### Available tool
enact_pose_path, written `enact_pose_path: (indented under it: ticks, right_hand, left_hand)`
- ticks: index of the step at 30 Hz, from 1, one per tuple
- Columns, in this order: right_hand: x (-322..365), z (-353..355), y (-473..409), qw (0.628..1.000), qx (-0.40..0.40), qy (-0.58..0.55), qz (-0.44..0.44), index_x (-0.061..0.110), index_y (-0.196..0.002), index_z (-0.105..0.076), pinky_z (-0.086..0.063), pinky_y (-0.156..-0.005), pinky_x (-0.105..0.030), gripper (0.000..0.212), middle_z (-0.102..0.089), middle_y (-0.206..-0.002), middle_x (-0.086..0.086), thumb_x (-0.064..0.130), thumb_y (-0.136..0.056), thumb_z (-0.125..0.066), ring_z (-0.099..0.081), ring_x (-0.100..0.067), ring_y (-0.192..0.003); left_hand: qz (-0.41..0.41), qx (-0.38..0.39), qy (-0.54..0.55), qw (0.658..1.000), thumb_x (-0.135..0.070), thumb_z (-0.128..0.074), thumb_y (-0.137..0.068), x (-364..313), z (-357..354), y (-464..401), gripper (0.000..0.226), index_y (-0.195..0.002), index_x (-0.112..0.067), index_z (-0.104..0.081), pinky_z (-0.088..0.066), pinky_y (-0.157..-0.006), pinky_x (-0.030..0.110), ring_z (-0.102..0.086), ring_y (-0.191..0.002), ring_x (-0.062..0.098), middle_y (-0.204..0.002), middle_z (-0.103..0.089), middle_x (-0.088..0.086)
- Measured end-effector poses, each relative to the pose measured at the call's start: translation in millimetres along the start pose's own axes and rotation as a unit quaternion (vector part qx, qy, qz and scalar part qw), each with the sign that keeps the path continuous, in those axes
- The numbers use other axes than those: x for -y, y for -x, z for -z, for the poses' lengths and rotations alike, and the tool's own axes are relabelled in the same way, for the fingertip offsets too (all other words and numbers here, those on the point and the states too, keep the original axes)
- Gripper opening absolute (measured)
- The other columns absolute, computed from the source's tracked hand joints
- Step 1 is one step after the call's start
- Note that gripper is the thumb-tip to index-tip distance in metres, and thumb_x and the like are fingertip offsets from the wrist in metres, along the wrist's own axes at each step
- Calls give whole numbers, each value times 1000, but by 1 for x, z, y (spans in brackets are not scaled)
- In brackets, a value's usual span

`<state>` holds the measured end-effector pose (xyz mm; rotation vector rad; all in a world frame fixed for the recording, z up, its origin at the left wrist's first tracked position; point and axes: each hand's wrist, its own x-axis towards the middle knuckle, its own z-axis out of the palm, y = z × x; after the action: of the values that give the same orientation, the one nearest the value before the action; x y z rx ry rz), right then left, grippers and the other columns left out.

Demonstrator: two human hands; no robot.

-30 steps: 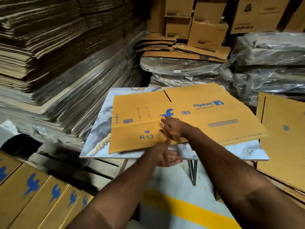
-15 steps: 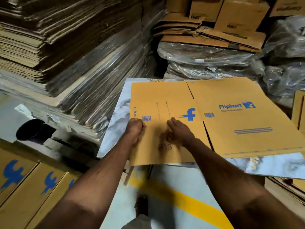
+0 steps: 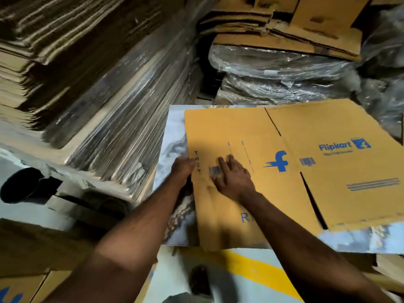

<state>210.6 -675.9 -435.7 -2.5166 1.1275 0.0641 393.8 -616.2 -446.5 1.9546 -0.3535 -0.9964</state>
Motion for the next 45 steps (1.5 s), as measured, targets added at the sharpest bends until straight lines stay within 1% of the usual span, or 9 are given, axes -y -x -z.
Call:
enact_pose_path:
  ticks: [2,5,10,14,18,22,27,37,45]
  right_hand:
    - [2,2,-3,1000,-2,7,1,26,-156,-16,-27,-112,-51,72,-22,-157,-12,61,-96,-37,-24,-31,-144]
    - [5,6,-5,999,16,42,8,27,-151,-21,-32,-106,-54,72,-30,-147,-9,68,-93,-35,-30,-33,-137]
    - [18,31,0,999,-20,41,-18,26,-144,-30,-33,-100,-61,82,-31,-147,-12,80,-82,-30,-29,-34,-135]
    - [22,64,1,997,24,39,-58,20,-155,-8,-28,-108,-65,106,-8,-163,-13,87,-77,-34,-15,-38,-147]
    - [18,100,7,993,-41,14,-114,17,-155,-6,-32,-107,-65,89,-11,-163,-13,66,-90,-40,-19,-38,-146]
    - [15,165,19,992,-106,0,-64,13,-151,-23,-43,-102,-54,67,-39,-148,-19,44,-95,-43,-42,-40,-132]
    - [17,260,61,981,-190,1,-42,19,-141,-36,-50,-91,-52,53,-55,-118,-15,31,-90,-46,-53,-40,-114]
    - [-37,337,176,933,-287,121,-179,14,-133,-46,-47,-89,-51,40,-52,-125,-12,13,-93,-51,-53,-36,-118]
    - [-135,289,227,952,-277,123,-52,25,-142,-43,-52,-87,-41,67,-52,-144,-2,-5,-83,-51,-58,-34,-119]
  left_hand:
    - [1,46,14,999,-39,-68,-54,8,-7,-33,50,-91,-6,-74,-58,-82,52,-73,-86,32,-91,-75,13]
    - [5,50,14,999,-46,-69,-62,-17,-13,-22,59,-104,-6,-71,-55,-92,47,-70,-97,30,-109,-72,15]
    - [-9,87,-103,991,-71,-60,-75,-62,-21,-4,74,-113,-7,-69,-54,-90,37,-68,-98,26,-109,-71,10]
    - [-77,133,-221,963,-52,-57,-94,-107,-32,24,46,-91,-7,-64,-44,-69,29,-62,-80,25,-80,-65,9]
    - [-166,88,-234,954,-50,-56,-94,-142,-56,47,47,-101,-5,-68,-44,-73,32,-65,-90,28,-94,-69,13]
    - [-190,62,-115,973,-38,-62,-91,-192,-72,81,37,-102,-3,-68,-50,-66,30,-69,-86,29,-97,-70,18]
    - [-193,75,78,975,-17,-61,-94,-264,-84,155,25,-70,-9,-54,-27,-29,11,-43,-27,7,-58,-48,8]
    - [-289,93,249,919,-10,-63,-92,-317,-136,283,19,-74,-5,-59,-28,-40,17,-43,-46,11,-66,-52,1]
    - [-141,184,325,917,-10,-50,-92,-250,-154,296,4,-90,-11,-54,-51,-76,39,-58,-82,22,-90,-57,10]
